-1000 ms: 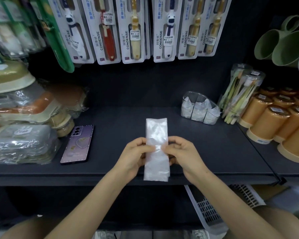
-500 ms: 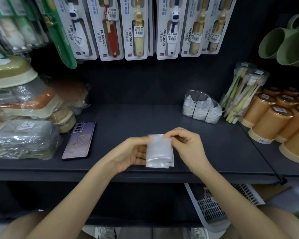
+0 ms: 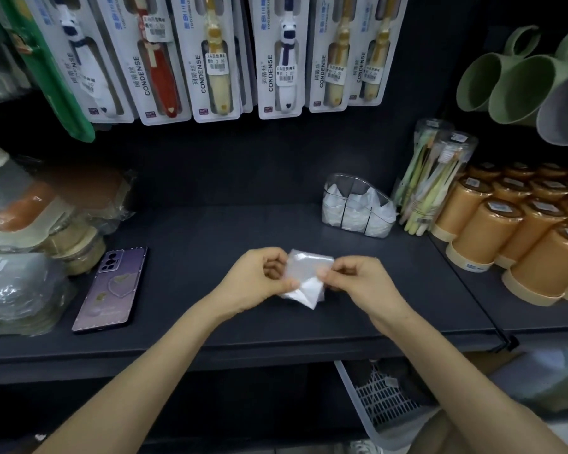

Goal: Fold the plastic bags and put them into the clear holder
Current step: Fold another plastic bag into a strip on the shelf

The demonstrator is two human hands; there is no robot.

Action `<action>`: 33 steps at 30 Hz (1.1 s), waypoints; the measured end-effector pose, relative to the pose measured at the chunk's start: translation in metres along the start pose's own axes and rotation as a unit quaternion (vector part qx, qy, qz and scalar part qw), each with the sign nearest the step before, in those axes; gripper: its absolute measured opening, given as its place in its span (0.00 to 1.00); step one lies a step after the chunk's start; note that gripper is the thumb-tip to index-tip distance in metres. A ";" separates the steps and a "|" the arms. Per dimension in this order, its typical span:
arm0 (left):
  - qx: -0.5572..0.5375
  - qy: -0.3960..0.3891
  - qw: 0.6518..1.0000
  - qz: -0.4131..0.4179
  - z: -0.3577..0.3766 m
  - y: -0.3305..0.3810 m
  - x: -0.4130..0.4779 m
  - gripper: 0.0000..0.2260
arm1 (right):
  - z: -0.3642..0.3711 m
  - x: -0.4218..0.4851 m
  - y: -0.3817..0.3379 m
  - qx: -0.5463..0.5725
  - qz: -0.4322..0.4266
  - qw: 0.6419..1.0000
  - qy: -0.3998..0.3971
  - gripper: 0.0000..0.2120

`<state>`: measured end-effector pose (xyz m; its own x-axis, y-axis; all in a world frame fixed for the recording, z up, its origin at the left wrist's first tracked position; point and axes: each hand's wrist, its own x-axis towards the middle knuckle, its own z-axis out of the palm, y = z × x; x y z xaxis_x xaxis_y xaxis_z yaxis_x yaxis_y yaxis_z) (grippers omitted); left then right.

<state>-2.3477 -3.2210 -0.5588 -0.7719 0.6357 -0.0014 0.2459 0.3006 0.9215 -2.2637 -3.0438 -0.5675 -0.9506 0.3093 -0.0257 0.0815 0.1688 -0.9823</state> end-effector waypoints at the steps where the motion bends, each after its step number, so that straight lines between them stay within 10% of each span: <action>1: 0.010 -0.009 1.000 0.004 0.002 -0.001 0.006 0.08 | -0.003 0.002 0.003 -0.007 -0.009 1.000 0.021 0.05; 12: 0.096 0.084 0.992 0.027 0.023 -0.006 0.141 0.34 | -0.083 0.039 0.015 -0.066 -0.035 0.982 0.172 0.13; 18: 0.061 -0.007 0.998 -0.029 0.030 0.000 0.210 0.51 | -0.099 0.063 0.025 -0.055 -0.004 0.983 0.175 0.11; 33: -0.050 0.045 0.996 0.050 0.039 -0.009 0.148 0.39 | -0.101 0.042 0.002 0.034 0.042 0.989 0.141 0.06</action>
<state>-2.4418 -3.1021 -0.5824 -0.7976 0.5906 0.1225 0.2676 0.1646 0.9494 -2.2737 -2.9359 -0.5519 -0.8196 0.5693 -0.0638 0.1260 0.0706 -0.9895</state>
